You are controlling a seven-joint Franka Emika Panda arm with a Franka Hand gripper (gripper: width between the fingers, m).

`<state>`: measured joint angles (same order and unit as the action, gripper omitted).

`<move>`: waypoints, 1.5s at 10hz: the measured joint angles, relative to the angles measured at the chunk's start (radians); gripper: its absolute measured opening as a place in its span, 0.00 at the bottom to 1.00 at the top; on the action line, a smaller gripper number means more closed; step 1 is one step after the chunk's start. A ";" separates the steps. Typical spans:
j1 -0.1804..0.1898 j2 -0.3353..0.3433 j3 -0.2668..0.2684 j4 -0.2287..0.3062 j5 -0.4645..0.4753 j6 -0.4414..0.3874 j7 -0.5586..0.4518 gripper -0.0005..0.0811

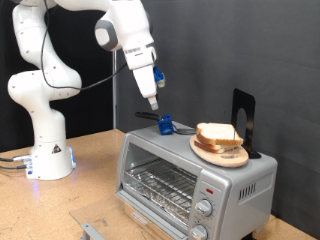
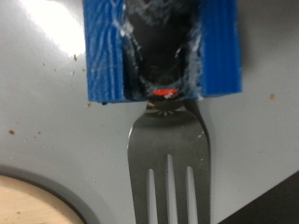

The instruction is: Make a piece of toast with the oven

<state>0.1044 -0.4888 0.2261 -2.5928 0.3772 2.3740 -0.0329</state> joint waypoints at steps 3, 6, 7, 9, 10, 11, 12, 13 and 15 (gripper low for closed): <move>0.018 0.045 0.003 -0.021 0.027 0.079 -0.020 1.00; 0.047 0.087 0.004 -0.022 0.097 0.114 -0.069 1.00; 0.056 0.097 0.004 -0.022 0.112 0.117 -0.077 1.00; 0.066 0.104 0.011 -0.022 0.121 0.119 -0.078 1.00; 0.066 0.109 0.016 -0.022 0.121 0.122 -0.078 1.00; 0.066 0.118 0.021 -0.023 0.121 0.134 -0.078 1.00; 0.066 0.128 0.025 -0.023 0.121 0.147 -0.078 1.00; 0.066 0.136 0.026 -0.024 0.121 0.154 -0.078 1.00; 0.066 0.151 0.027 -0.024 0.122 0.162 -0.078 1.00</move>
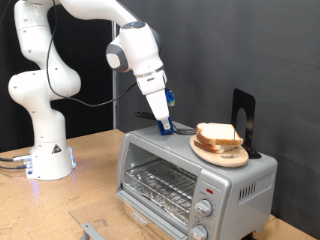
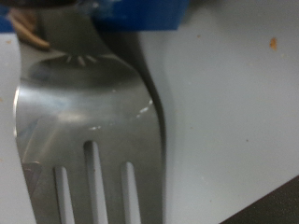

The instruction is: Make a piece of toast with the oven

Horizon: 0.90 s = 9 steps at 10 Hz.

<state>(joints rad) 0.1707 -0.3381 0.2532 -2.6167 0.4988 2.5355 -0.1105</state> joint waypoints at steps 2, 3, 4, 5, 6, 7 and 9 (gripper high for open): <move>0.007 0.001 0.000 0.000 0.013 0.001 -0.004 1.00; 0.013 0.000 0.000 0.000 0.021 0.001 -0.006 1.00; 0.019 -0.003 0.000 0.000 0.028 -0.002 -0.007 1.00; 0.022 -0.008 0.001 -0.002 0.030 -0.009 -0.007 1.00; 0.022 -0.013 0.001 -0.007 0.030 -0.016 -0.007 1.00; 0.022 -0.017 0.001 -0.014 0.030 -0.016 -0.006 1.00; 0.020 -0.022 0.001 -0.026 0.029 -0.013 -0.003 1.00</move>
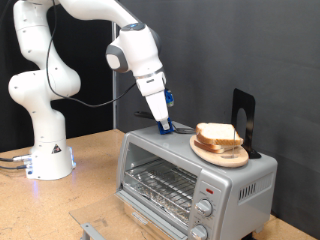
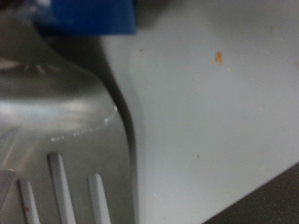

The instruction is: Make a piece of toast with the oven

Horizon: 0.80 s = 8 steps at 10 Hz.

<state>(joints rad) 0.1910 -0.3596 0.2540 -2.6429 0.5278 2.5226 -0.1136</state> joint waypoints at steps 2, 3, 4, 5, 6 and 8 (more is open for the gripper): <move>-0.005 0.000 -0.001 -0.003 0.000 0.005 0.000 1.00; -0.006 0.000 -0.003 -0.003 0.000 0.007 0.000 1.00; -0.008 0.000 -0.004 -0.003 0.000 0.008 0.000 1.00; -0.010 0.000 -0.005 -0.003 0.000 0.008 0.000 1.00; -0.013 0.000 -0.005 -0.003 0.000 0.008 0.000 1.00; -0.017 0.000 -0.005 -0.003 -0.001 0.008 0.000 0.86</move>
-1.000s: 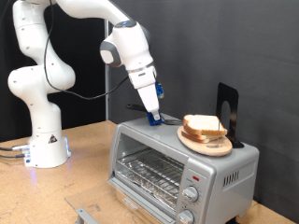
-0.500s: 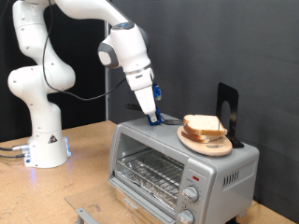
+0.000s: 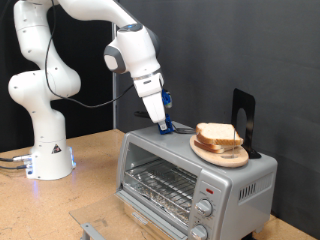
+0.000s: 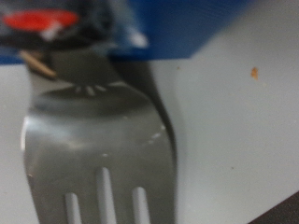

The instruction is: Make a piece of toast with the oven

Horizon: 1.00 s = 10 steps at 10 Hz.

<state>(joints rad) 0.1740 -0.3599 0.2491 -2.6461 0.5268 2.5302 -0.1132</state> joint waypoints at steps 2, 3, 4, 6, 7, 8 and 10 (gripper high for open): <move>-0.003 0.000 0.000 -0.004 0.000 0.000 0.000 0.65; -0.003 0.000 0.000 -0.004 0.000 0.000 0.000 0.49; -0.003 0.000 0.000 -0.004 0.000 0.000 0.000 0.49; -0.003 -0.005 -0.004 -0.003 0.010 0.000 -0.001 0.49; -0.001 -0.014 -0.008 -0.001 0.029 -0.001 -0.007 0.49; 0.005 -0.035 -0.017 0.008 0.058 -0.011 -0.024 0.49; 0.006 -0.101 -0.036 0.020 0.070 -0.083 -0.027 0.49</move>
<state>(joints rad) 0.1800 -0.4605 0.2131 -2.6265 0.5971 2.4469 -0.1401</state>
